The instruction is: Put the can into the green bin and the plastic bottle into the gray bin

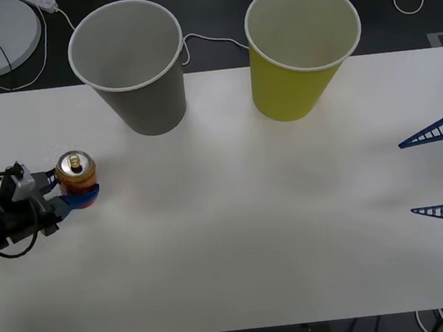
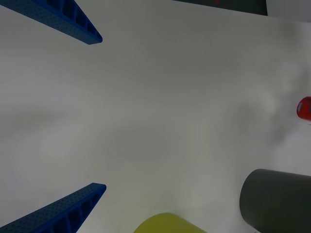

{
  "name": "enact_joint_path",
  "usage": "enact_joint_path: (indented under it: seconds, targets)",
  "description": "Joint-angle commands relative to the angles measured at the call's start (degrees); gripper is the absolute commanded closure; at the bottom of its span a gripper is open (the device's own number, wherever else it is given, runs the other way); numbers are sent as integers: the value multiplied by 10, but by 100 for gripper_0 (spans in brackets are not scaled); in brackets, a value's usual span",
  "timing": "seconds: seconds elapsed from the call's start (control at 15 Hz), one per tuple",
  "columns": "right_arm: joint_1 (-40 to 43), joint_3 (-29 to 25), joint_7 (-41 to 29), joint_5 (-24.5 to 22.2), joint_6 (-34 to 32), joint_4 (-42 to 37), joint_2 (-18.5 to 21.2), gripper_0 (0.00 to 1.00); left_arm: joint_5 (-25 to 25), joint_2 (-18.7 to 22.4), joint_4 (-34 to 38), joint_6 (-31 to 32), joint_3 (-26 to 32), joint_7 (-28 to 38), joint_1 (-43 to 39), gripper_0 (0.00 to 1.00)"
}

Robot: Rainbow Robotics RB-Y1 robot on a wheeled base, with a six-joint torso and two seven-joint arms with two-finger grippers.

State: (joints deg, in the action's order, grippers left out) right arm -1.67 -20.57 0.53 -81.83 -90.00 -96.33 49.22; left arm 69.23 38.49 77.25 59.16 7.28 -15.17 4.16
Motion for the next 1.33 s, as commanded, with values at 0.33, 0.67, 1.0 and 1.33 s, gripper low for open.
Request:
enact_joint_path:
  seconds: [0.33, 0.67, 1.0, 1.33]
  targets:
    - [0, 0, 0, 0, 0, 0, 0, 0, 133, 89, 246, 5, 32, 266, -79, 100]
    - [0, 0, 0, 0, 0, 0, 0, 0, 153, 203, 332, 31, 30, 421, -74, 100]
    - [0, 0, 0, 0, 0, 0, 0, 0, 181, 264, 396, 68, 32, 565, -43, 100]
    - [0, 0, 0, 0, 0, 0, 0, 0, 224, 275, 459, 153, 31, 683, 30, 100]
